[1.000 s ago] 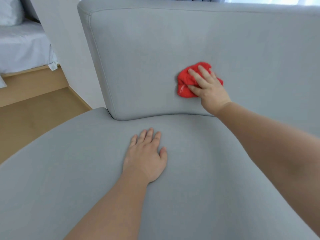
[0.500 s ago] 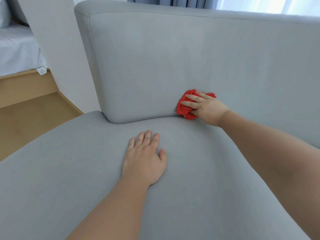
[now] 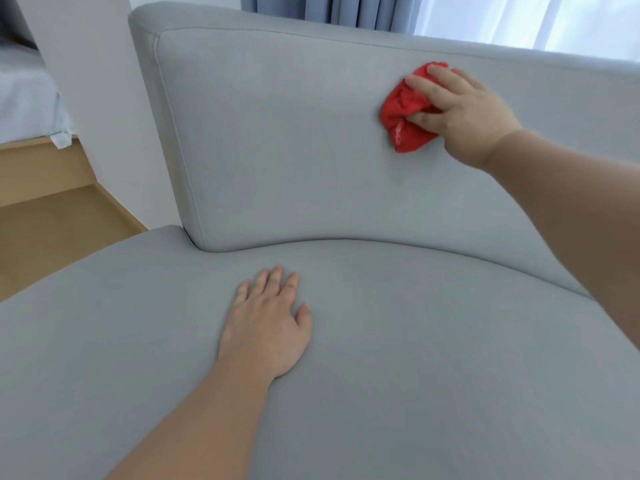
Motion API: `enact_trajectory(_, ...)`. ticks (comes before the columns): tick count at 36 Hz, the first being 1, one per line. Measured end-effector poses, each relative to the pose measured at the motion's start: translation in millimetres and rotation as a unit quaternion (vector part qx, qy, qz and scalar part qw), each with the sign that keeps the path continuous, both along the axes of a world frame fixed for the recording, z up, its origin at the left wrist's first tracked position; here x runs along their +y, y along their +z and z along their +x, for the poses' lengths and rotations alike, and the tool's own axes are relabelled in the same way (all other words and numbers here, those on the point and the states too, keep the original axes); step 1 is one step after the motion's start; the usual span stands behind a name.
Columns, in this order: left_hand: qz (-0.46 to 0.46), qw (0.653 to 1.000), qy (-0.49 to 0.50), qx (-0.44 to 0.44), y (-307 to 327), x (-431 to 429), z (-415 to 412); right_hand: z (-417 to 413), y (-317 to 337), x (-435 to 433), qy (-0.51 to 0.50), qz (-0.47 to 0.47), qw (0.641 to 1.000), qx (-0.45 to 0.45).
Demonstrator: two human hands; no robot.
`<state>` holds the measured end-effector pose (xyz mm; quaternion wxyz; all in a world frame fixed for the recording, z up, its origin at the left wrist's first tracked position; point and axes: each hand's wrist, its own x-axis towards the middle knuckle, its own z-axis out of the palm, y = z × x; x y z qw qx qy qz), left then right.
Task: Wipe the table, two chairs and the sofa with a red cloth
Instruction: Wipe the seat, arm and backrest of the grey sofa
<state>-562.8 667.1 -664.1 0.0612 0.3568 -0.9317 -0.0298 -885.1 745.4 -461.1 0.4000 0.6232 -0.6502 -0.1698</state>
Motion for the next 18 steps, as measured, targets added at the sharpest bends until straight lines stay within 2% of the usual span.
enact_trajectory(4,0.003,1.0,0.0,-0.017,4,1,0,4,9,2,-0.001,-0.028,0.999,-0.029)
enact_trajectory(8,0.007,0.999,0.003,-0.036,10,3,0,2,16,4,-0.053,-0.124,0.983,-0.128)
enact_trajectory(14,-0.05,0.99,-0.014,-0.131,35,11,-11,2,6,-2,-0.029,-0.132,0.97,-0.203)
enact_trajectory(16,-0.048,0.991,-0.027,-0.118,43,18,-22,-2,5,-2,-0.019,-0.126,0.971,-0.201)
enact_trajectory(18,-0.021,0.996,-0.052,-0.069,46,32,-37,-7,4,-2,-0.012,-0.119,0.974,-0.194)
